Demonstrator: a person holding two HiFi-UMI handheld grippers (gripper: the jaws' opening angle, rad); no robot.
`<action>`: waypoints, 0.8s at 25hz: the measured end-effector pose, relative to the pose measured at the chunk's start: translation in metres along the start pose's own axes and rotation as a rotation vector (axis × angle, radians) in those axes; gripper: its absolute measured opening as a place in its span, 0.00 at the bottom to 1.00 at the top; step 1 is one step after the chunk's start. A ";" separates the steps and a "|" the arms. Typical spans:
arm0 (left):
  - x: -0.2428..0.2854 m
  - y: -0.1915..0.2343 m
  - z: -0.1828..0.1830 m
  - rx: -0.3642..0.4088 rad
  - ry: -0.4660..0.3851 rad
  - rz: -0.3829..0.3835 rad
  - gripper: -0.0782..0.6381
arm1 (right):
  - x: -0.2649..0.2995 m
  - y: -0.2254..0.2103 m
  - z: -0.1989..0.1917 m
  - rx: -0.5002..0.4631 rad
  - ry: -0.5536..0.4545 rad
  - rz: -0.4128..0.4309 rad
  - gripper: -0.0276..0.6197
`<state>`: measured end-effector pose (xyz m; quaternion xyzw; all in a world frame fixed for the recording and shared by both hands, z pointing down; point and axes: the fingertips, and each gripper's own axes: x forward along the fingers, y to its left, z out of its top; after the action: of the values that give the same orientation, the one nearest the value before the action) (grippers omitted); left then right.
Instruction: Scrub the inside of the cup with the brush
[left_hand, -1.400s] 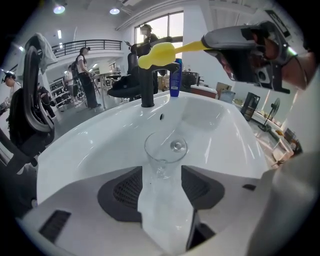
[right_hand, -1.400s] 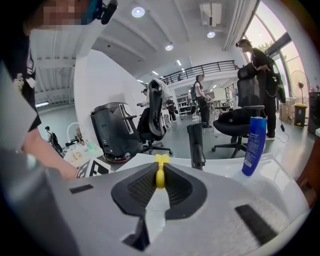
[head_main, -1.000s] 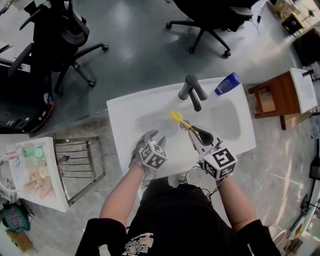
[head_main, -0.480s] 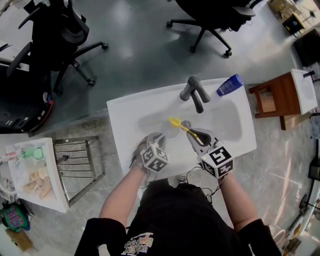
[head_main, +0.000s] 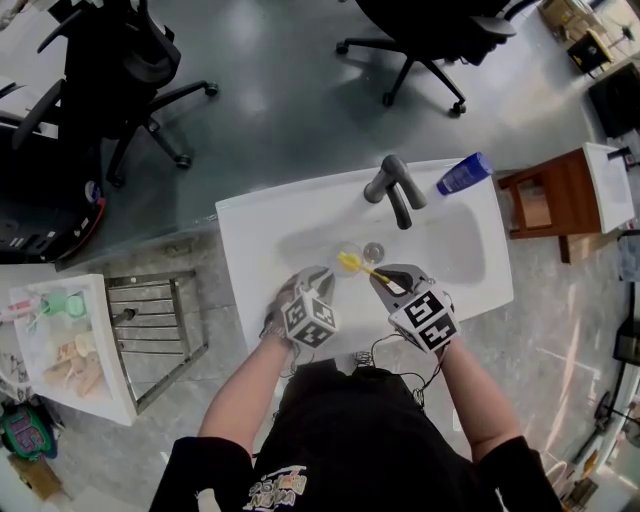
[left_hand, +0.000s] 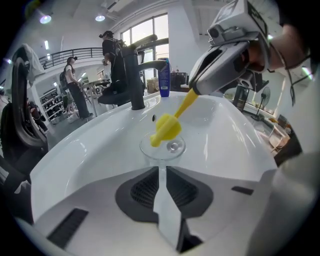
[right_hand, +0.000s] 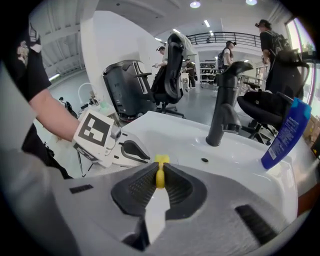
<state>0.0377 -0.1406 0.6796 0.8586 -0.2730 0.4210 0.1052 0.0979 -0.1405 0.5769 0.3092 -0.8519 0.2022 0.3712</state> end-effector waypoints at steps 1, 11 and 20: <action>0.000 0.000 0.000 0.000 -0.003 -0.001 0.17 | 0.002 0.002 -0.002 -0.024 0.021 0.006 0.10; -0.004 0.001 0.003 -0.009 -0.034 -0.012 0.17 | 0.028 0.023 0.003 -0.365 0.214 0.046 0.10; -0.009 0.000 0.005 -0.008 -0.053 -0.024 0.17 | 0.040 0.006 0.019 -0.370 0.247 0.010 0.10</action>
<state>0.0364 -0.1395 0.6699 0.8722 -0.2670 0.3958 0.1065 0.0627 -0.1616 0.5944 0.2045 -0.8242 0.0803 0.5220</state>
